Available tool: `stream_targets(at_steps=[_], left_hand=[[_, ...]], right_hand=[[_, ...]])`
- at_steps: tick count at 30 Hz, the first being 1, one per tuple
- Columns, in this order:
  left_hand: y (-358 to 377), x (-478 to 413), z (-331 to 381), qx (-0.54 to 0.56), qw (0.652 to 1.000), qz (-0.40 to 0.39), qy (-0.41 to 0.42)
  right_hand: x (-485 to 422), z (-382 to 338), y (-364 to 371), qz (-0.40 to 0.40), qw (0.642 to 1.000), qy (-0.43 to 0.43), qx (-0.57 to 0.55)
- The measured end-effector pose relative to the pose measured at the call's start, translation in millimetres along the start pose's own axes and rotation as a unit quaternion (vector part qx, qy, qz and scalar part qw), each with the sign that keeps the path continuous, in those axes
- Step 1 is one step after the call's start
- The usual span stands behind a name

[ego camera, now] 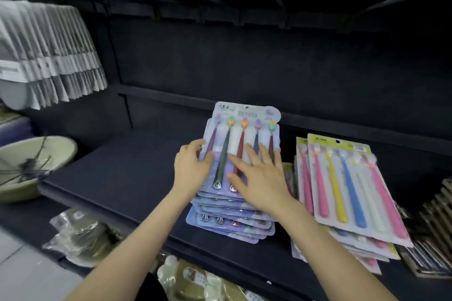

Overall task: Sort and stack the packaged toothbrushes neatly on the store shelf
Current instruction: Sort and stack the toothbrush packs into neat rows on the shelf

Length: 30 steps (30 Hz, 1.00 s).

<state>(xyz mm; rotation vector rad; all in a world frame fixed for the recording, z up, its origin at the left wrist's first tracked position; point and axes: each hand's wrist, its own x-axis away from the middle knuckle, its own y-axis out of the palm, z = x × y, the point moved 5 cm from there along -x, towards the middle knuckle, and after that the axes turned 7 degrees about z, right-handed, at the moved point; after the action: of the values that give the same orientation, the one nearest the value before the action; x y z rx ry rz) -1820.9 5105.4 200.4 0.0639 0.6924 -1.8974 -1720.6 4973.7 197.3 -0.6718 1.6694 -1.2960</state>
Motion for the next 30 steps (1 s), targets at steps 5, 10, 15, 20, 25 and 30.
stream_targets(at_steps=[5, 10, 15, 20, 25, 30], left_hand=[[-3.2, -0.9, -16.2, 0.115, 0.992, -0.048, -0.012], [1.8, -2.5, -26.2, 0.159, 0.981, -0.102, -0.039], [-27.5, 2.4, -46.1, 0.132, 0.989, -0.061, -0.013], [-124.9, 52.3, -148.5, 0.084, 0.989, 0.098, -0.071], [-219.8, 159.4, -324.5, -0.149, 0.932, 0.16, -0.29], [-242.5, 261.9, -435.1, -0.258, 0.859, 0.09, -0.432]], right_hand=[[0.9, -1.3, -2.0, 0.063, 0.998, -0.003, -0.026], [-3.1, -9.2, -12.1, 0.105, 0.994, 0.009, 0.002], [5.3, -47.7, -29.0, 0.274, 0.961, 0.002, -0.041], [31.5, -152.2, 5.0, 0.275, 0.928, -0.168, -0.186], [17.0, -204.7, 86.3, 0.106, 0.972, -0.203, -0.048], [17.8, -245.6, 147.7, 0.06, 0.972, -0.227, -0.003]])
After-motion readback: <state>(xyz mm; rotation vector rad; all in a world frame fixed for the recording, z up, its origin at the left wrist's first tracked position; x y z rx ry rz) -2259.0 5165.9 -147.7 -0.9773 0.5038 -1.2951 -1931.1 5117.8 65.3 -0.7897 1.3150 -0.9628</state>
